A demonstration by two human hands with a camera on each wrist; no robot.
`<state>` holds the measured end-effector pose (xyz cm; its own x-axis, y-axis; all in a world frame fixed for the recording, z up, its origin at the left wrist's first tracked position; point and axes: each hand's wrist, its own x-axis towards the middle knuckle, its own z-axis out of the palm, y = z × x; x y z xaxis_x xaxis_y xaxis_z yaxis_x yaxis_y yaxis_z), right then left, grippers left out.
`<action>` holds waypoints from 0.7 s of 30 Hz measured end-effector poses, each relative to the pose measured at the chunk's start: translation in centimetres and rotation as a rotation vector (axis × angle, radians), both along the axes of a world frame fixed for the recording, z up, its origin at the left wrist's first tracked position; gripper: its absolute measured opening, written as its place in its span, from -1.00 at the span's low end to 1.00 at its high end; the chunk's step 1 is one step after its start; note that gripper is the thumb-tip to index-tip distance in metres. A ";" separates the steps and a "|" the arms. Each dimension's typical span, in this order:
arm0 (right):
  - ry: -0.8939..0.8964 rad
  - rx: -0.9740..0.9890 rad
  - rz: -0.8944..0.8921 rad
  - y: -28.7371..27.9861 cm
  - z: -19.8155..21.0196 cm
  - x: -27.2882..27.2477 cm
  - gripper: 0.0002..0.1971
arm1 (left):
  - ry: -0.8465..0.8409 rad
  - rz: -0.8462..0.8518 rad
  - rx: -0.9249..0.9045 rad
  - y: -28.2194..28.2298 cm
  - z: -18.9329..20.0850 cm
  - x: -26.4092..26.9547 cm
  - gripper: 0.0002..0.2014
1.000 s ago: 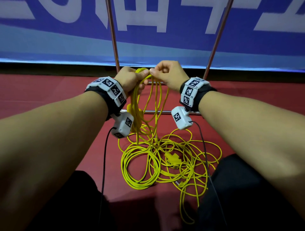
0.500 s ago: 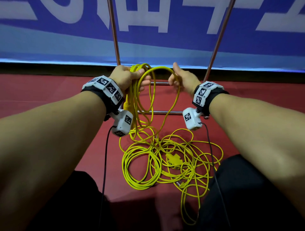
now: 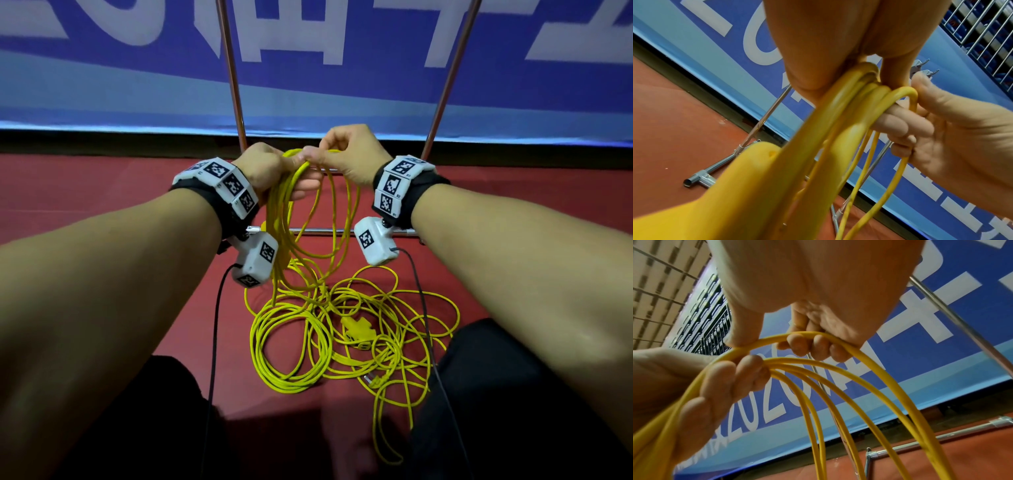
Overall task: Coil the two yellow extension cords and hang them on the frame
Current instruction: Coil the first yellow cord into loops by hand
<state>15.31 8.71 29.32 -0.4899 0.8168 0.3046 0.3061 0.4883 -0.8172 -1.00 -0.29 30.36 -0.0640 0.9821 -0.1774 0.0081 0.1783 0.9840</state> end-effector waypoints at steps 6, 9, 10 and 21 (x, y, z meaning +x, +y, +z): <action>-0.042 -0.060 -0.036 -0.2 -0.4 0.6 -0.60 | 0.044 -0.029 0.059 -0.2 0.4 0.0 -0.80; -0.141 -0.159 0.043 0.0 -1.6 1.0 -0.52 | 0.021 0.003 0.084 -0.1 0.5 0.2 -0.82; -0.148 -0.227 0.056 0.2 -2.2 1.3 -0.50 | 0.006 0.026 0.088 -0.1 0.6 0.1 -0.82; 0.034 -0.171 -0.105 1.2 -1.0 2.6 -0.54 | -0.045 -0.004 -0.058 -0.6 0.9 0.4 -0.81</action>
<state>17.89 9.89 28.34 -0.3914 0.9041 0.1714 0.3191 0.3081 -0.8963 -0.59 -0.93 31.25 -0.0505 0.9703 -0.2365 -0.0346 0.2349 0.9714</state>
